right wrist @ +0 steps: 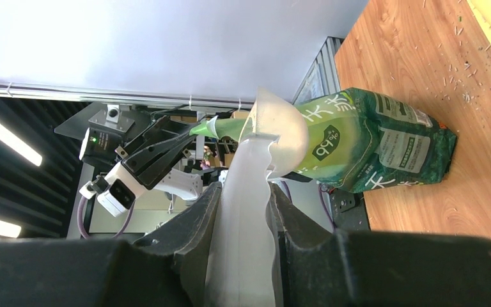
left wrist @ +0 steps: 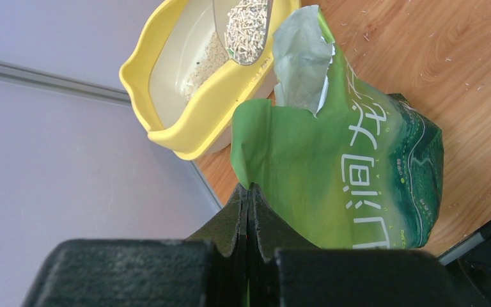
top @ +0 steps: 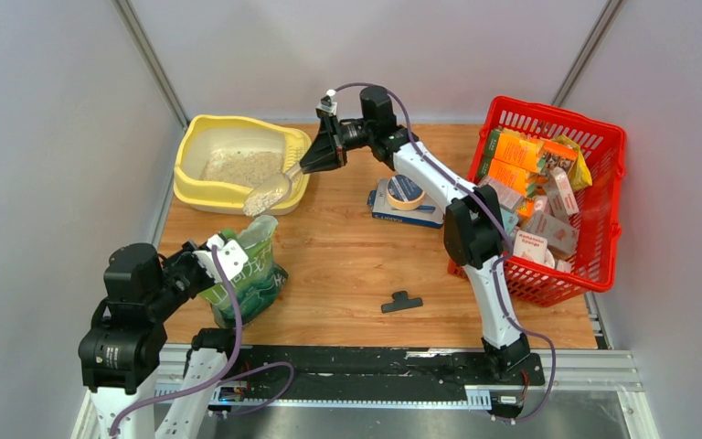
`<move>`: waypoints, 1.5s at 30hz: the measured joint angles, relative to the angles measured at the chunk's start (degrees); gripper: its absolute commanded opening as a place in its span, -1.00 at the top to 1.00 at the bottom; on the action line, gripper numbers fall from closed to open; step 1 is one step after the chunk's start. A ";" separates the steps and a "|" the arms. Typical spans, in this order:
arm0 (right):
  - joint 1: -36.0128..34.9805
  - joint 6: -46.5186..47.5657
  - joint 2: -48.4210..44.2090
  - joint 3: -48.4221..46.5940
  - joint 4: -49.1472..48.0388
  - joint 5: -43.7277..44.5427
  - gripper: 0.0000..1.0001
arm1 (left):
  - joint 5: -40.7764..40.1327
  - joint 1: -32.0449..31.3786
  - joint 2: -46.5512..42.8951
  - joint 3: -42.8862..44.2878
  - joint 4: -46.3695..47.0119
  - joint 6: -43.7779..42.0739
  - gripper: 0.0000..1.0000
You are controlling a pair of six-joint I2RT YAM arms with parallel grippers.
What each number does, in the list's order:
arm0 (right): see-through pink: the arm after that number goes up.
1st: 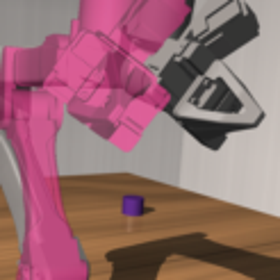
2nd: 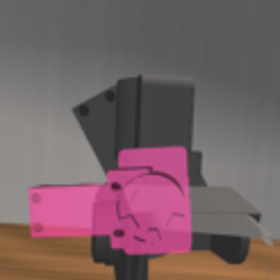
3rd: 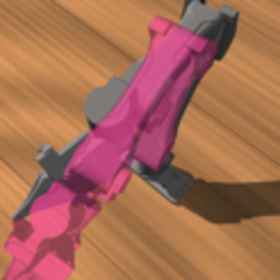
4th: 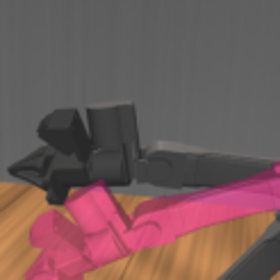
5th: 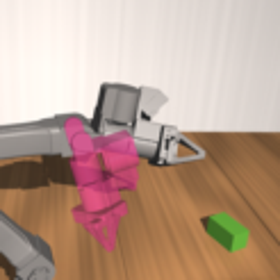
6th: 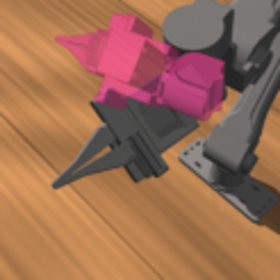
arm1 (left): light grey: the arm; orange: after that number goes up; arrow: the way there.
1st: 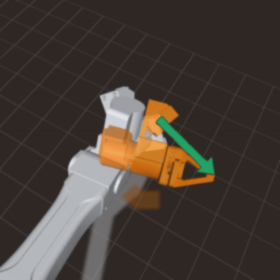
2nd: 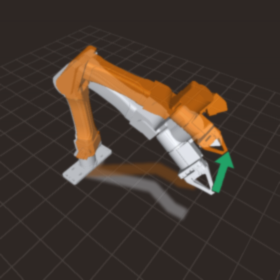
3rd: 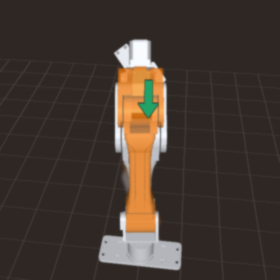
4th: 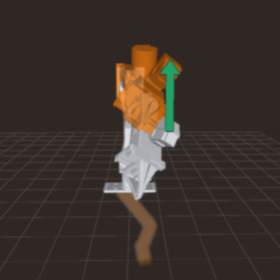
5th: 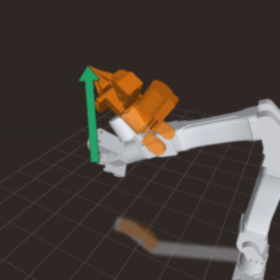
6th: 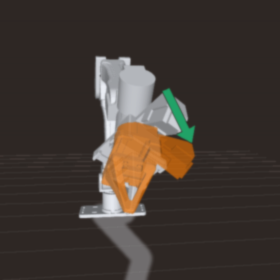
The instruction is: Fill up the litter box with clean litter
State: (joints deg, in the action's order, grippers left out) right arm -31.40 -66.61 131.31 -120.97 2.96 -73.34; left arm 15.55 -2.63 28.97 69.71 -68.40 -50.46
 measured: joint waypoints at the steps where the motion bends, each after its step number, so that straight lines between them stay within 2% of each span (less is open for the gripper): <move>1: 0.00 -0.09 0.17 -0.26 -0.04 0.02 1.00 | 0.00 0.00 0.00 0.00 -0.02 0.00 1.00; 13: 0.11 -2.78 4.09 -1.86 -3.41 2.49 1.00 | -0.04 0.00 0.00 1.18 -2.05 -0.24 1.00; 37: 0.50 -3.61 6.93 -16.35 -3.85 10.47 1.00 | -2.19 0.02 3.41 6.14 -9.09 -2.75 1.00; 45: 0.52 -3.61 7.34 -17.07 -3.61 14.23 1.00 | -2.16 0.02 4.72 7.30 -10.49 -3.54 1.00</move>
State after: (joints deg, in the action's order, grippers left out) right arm -30.87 -70.22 138.65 -138.04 -0.64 -59.11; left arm 13.39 -2.61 33.69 77.01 -78.89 -54.00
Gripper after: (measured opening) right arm 0.292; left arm 0.006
